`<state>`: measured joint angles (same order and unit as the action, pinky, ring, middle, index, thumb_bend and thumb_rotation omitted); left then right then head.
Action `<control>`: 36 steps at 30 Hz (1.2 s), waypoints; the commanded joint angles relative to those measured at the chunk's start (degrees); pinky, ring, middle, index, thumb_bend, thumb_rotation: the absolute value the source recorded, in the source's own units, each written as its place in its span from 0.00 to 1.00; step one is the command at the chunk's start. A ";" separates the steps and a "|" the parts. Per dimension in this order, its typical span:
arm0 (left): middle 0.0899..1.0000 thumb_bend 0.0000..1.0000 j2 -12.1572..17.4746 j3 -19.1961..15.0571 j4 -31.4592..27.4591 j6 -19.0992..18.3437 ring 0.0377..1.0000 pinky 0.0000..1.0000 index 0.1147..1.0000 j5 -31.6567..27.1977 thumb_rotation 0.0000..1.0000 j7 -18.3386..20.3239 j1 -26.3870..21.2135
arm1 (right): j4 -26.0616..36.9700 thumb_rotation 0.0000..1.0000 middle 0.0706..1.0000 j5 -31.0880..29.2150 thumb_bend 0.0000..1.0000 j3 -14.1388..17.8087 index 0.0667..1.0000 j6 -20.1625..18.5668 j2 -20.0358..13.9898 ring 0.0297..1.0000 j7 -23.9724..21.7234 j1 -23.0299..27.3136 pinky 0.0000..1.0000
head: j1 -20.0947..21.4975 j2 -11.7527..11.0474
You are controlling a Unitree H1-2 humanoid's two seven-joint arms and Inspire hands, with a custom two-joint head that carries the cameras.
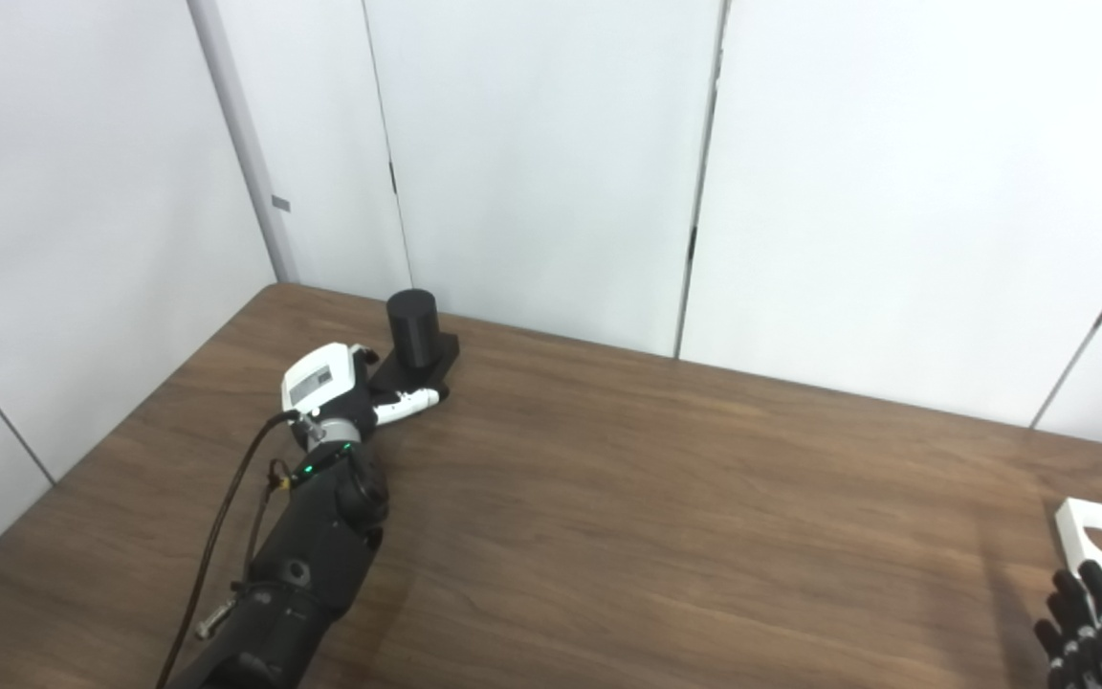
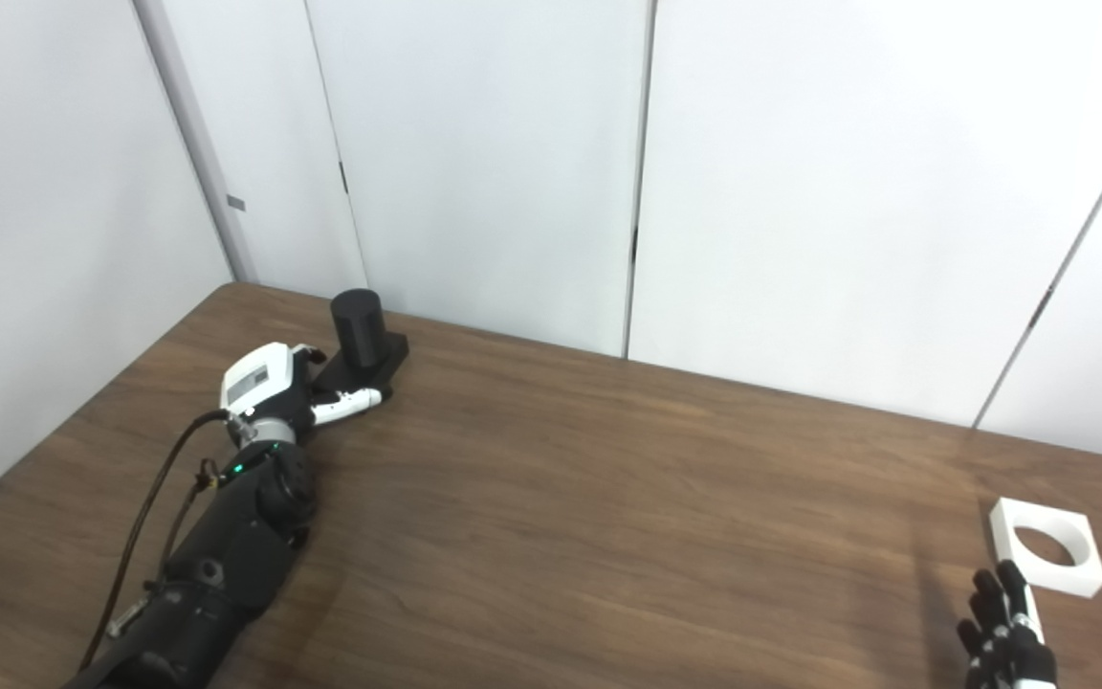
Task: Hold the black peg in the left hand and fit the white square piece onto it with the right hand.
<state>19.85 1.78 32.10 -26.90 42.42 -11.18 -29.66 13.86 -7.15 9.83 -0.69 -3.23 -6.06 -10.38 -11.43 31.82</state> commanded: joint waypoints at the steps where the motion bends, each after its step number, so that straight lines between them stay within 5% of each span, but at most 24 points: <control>1: 0.89 0.93 0.54 0.04 -0.06 -0.01 0.90 0.87 0.78 0.09 0.69 -0.84 -3.80 | 1.70 1.00 0.98 0.41 0.66 -0.73 1.00 1.07 0.53 1.00 0.44 -6.69 1.00 | 0.03 0.05; 20: 0.87 0.85 -0.10 0.72 3.15 -0.01 0.88 0.83 0.77 6.61 0.59 0.80 -5.22 | 2.70 1.00 0.97 -0.31 0.62 -0.74 1.00 0.50 0.95 1.00 0.32 -6.99 1.00 | 0.30 0.44; 36: 0.82 0.82 -0.30 0.89 2.40 0.01 0.83 0.77 0.61 8.70 0.40 -0.06 -4.16 | 2.94 1.00 0.98 0.08 0.64 -0.73 1.00 0.55 0.65 1.00 0.25 -7.10 1.00 | 0.46 0.81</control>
<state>18.92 2.57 35.52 -26.87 50.20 -10.33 -31.92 14.39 -6.58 9.61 -1.61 -3.13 -6.06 -10.51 -10.90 32.61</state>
